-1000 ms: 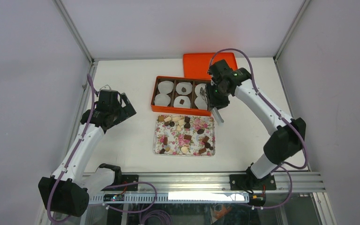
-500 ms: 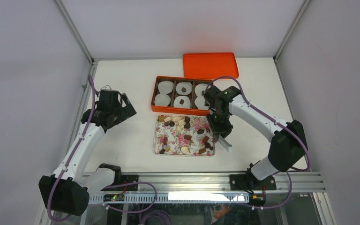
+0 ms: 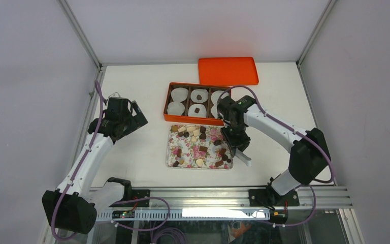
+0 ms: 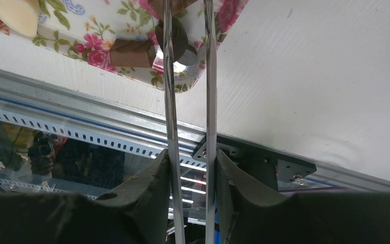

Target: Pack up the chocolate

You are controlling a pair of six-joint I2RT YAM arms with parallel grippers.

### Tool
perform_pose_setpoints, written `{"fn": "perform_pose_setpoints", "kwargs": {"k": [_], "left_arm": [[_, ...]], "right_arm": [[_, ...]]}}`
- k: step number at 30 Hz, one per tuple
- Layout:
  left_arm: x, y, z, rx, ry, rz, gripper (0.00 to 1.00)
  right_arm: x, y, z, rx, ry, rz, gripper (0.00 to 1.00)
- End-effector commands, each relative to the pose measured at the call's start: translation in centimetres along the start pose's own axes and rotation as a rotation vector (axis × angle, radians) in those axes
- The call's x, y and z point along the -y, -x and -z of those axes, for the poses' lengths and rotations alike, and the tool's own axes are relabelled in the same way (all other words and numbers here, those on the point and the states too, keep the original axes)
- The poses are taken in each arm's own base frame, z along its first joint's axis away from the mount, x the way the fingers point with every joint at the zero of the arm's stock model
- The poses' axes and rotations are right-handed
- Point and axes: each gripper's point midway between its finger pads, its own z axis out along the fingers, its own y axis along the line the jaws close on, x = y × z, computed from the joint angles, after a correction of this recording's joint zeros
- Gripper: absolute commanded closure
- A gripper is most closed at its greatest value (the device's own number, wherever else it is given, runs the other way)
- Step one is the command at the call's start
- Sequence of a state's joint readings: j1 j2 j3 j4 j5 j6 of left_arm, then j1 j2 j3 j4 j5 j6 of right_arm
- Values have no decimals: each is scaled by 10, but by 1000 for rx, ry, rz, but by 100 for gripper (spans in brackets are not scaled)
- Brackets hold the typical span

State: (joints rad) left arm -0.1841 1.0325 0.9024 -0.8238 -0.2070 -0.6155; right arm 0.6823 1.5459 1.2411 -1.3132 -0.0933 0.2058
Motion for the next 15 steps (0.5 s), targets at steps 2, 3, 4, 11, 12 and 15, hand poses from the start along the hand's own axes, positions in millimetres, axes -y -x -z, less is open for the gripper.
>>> {"fn": "perform_pose_setpoints", "kwargs": {"k": [2,3,4,11,12,15], "left_arm": [[9,8,4,28,-34,17,1],[10,9,4,29,-34,18,1],[10,9,4,28,-35,18,1],[12,10,6,31,-42,21,1],[12,10,6,31,-42,21,1],[12,11,7,34,-46,20,1]], "right_arm": [[-6,7,2,-5,6,40,65],[-7,8,1,-8,5,45,65],[-9,9,0,-12,3,51,64],[-10,18,-3,-18,-38,77,59],[-10,20,-2,-12,-42,78,58],[-11,26,-1,-5,-46,88,56]]}}
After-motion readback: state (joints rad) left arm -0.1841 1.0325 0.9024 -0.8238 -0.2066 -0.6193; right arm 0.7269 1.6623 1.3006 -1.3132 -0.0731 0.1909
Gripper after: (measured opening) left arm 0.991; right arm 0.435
